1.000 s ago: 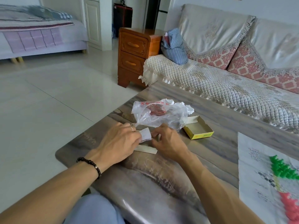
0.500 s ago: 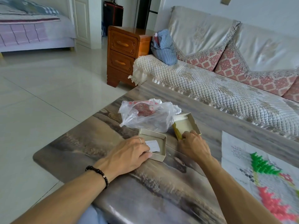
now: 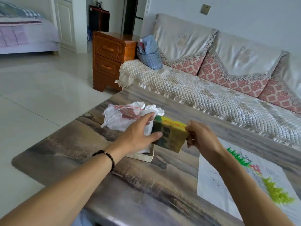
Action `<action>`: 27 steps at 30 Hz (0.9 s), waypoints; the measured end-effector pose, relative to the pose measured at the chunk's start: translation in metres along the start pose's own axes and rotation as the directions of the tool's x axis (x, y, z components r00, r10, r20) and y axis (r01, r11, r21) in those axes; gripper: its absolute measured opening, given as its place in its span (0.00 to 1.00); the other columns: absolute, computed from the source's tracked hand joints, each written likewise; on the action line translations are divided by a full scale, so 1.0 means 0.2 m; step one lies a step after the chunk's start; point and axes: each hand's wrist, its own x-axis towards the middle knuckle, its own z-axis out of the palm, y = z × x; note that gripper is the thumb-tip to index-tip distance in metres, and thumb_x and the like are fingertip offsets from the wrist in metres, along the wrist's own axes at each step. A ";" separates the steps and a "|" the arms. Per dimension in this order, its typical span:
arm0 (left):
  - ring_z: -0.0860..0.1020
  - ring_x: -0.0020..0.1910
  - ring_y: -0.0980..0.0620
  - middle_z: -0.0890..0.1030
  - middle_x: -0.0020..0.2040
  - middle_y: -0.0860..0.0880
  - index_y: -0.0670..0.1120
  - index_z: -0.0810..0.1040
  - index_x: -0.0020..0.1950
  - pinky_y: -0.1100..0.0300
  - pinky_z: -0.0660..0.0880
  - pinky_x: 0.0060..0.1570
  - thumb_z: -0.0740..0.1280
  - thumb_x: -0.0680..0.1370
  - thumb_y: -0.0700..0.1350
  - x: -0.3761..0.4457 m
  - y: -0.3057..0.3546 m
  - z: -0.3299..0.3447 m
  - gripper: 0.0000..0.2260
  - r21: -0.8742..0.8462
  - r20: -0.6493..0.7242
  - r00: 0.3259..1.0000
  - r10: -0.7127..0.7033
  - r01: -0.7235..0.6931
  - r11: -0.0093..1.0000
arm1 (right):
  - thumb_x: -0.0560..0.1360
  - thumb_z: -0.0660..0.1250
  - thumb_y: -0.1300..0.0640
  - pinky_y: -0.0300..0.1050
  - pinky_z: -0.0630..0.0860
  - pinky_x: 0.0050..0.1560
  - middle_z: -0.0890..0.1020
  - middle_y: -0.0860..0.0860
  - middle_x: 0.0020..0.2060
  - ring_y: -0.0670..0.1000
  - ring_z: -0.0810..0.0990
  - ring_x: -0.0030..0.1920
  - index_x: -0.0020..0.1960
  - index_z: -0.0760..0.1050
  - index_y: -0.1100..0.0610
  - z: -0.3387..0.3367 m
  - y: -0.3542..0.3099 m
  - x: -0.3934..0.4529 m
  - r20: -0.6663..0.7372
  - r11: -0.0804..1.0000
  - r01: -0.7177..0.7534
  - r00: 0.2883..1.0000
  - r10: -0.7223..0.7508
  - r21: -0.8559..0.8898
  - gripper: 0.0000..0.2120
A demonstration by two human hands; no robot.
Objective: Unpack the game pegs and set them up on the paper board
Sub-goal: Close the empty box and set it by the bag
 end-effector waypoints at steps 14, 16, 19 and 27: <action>0.80 0.53 0.49 0.81 0.56 0.50 0.56 0.70 0.66 0.54 0.77 0.52 0.64 0.76 0.64 -0.01 -0.14 -0.13 0.22 0.261 -0.008 0.960 -0.280 0.272 0.926 | 0.80 0.60 0.53 0.48 0.78 0.43 0.83 0.50 0.38 0.49 0.81 0.39 0.49 0.76 0.58 0.34 0.14 0.12 0.196 0.972 -0.093 0.971 0.136 -0.214 0.10; 0.79 0.55 0.47 0.80 0.58 0.48 0.53 0.68 0.68 0.53 0.76 0.53 0.62 0.76 0.65 0.03 -0.17 -0.13 0.25 0.324 0.014 0.936 -0.353 0.330 0.887 | 0.80 0.60 0.51 0.49 0.80 0.43 0.82 0.51 0.39 0.50 0.81 0.39 0.52 0.75 0.58 0.36 0.16 0.15 0.187 0.973 -0.099 0.972 0.139 -0.207 0.11; 0.79 0.51 0.49 0.81 0.55 0.48 0.49 0.74 0.61 0.51 0.77 0.53 0.61 0.75 0.67 0.07 -0.22 -0.13 0.25 0.363 0.017 0.923 -0.384 0.352 0.862 | 0.80 0.60 0.50 0.44 0.80 0.34 0.82 0.51 0.40 0.48 0.81 0.37 0.56 0.74 0.57 0.40 0.19 0.21 0.169 0.966 -0.145 0.968 0.183 -0.213 0.12; 0.81 0.38 0.50 0.84 0.38 0.49 0.45 0.81 0.47 0.50 0.79 0.43 0.62 0.68 0.69 0.11 -0.28 -0.14 0.28 0.414 -0.062 0.932 -0.358 0.350 0.840 | 0.79 0.60 0.44 0.46 0.79 0.36 0.82 0.50 0.44 0.50 0.81 0.41 0.53 0.76 0.53 0.42 0.30 0.25 0.142 0.950 -0.076 0.982 0.124 -0.303 0.14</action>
